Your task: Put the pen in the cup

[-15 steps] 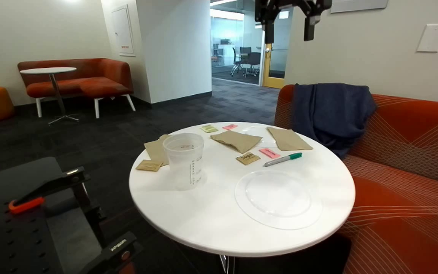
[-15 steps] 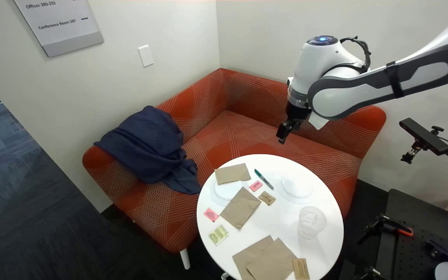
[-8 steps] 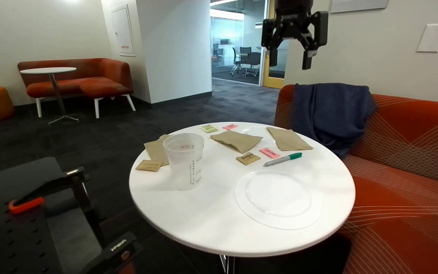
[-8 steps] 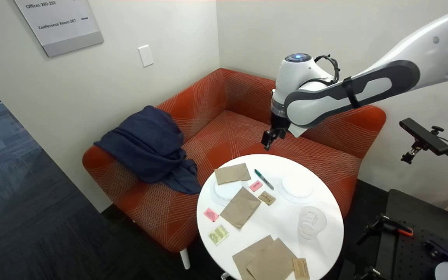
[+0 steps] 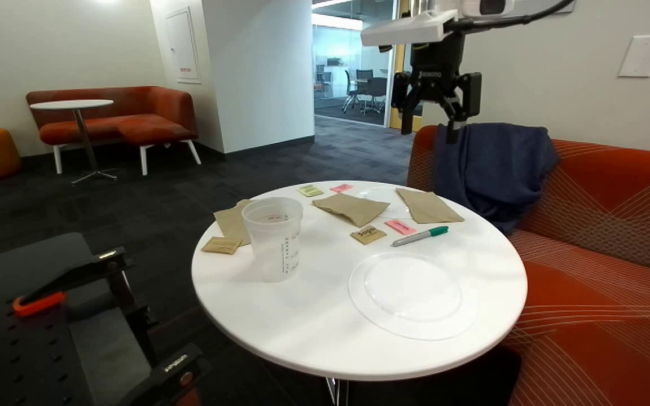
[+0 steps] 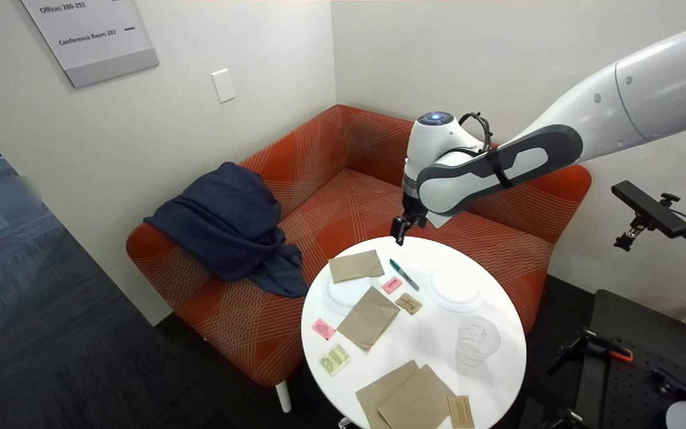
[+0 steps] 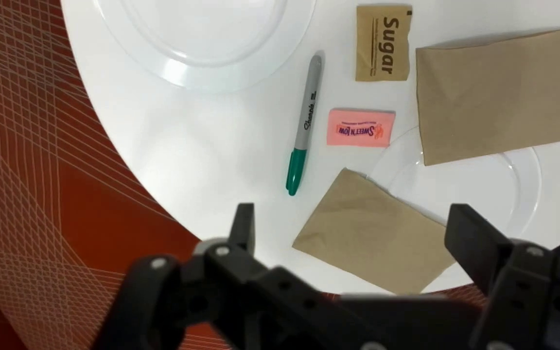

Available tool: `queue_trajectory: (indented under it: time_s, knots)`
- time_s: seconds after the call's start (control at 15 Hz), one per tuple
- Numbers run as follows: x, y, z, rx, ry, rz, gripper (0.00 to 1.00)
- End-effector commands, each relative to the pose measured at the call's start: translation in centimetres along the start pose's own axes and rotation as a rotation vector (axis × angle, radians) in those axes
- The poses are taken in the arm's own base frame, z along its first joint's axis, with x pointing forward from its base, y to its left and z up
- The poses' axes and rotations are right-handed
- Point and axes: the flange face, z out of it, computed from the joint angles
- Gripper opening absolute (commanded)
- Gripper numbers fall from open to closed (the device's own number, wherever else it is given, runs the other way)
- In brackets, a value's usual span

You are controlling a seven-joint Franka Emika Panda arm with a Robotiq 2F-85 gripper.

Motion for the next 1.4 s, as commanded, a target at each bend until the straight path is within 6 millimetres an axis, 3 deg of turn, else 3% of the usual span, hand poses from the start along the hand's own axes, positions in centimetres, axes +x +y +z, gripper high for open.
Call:
queue_trajectory:
  time_s: [0.0,0.87,1.33]
  knots:
    - [1.2,-0.4,1.8,0.013,0.006,0.016,1.0]
    - [1.6,-0.3,9.3,0.002,-0.059,0.024,1.0]
    - [0.9,-0.2,9.9,-0.017,-0.084,-0.005,1.0]
